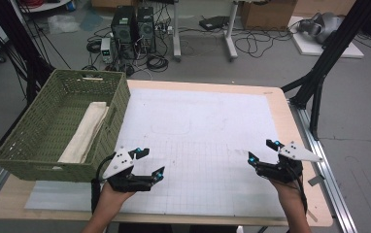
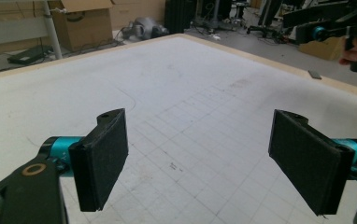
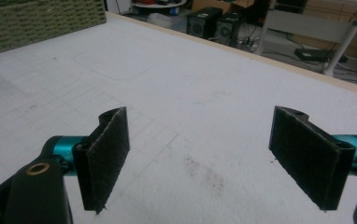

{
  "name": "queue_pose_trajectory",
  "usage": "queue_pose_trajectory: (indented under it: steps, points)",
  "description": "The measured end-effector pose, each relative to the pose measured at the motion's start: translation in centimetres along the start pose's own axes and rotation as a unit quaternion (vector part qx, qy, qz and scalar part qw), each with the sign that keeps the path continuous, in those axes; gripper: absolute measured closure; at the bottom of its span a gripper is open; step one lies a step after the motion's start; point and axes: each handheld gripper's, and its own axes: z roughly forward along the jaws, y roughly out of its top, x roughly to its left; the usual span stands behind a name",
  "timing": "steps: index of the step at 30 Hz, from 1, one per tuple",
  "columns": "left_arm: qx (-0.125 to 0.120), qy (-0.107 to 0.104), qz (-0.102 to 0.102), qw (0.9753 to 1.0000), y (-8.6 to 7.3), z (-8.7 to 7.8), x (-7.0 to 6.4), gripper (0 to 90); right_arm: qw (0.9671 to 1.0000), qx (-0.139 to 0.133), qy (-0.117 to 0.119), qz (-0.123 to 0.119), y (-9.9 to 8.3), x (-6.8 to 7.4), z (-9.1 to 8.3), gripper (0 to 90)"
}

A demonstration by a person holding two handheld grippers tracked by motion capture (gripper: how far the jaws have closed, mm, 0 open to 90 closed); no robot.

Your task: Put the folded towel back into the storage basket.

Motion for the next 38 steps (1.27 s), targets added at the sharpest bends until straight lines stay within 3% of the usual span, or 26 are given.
queue_pose_trajectory:
  steps: [5, 11, 16, 20, 25, 38]
  points:
    - [0.001, 0.012, -0.002, 0.9999, -0.5, 0.6, 0.2, 20.2, 0.9999, -0.009, -0.006, 0.011, -1.8, 0.2, -0.9, 19.1]
    - [0.007, 0.019, -0.002, 0.9998, -0.9, 1.3, 0.6, 20.1, 0.9997, 0.007, -0.021, -0.01, -2.8, 0.3, -1.6, 19.1]
    - [0.009, 0.026, -0.009, 0.9996, -1.3, 1.3, 1.0, 20.3, 0.9994, 0.016, -0.024, -0.017, -3.1, 0.1, -1.6, 19.1]
    - [0.008, 0.022, -0.007, 0.9997, -1.4, 1.2, 0.8, 20.4, 0.9991, 0.034, -0.027, -0.001, -3.4, -0.1, -1.6, 19.1]
    - [0.008, 0.023, -0.006, 0.9997, -1.5, 1.2, 0.7, 20.3, 0.9993, 0.02, -0.03, 0.012, -3.3, -0.2, -2.0, 19.1]
    - [0.013, 0.028, -0.014, 0.9994, -1.6, 1.4, 1.0, 20.2, 0.999, 0.035, -0.027, 0.005, -3.5, -0.3, -1.7, 19.2]
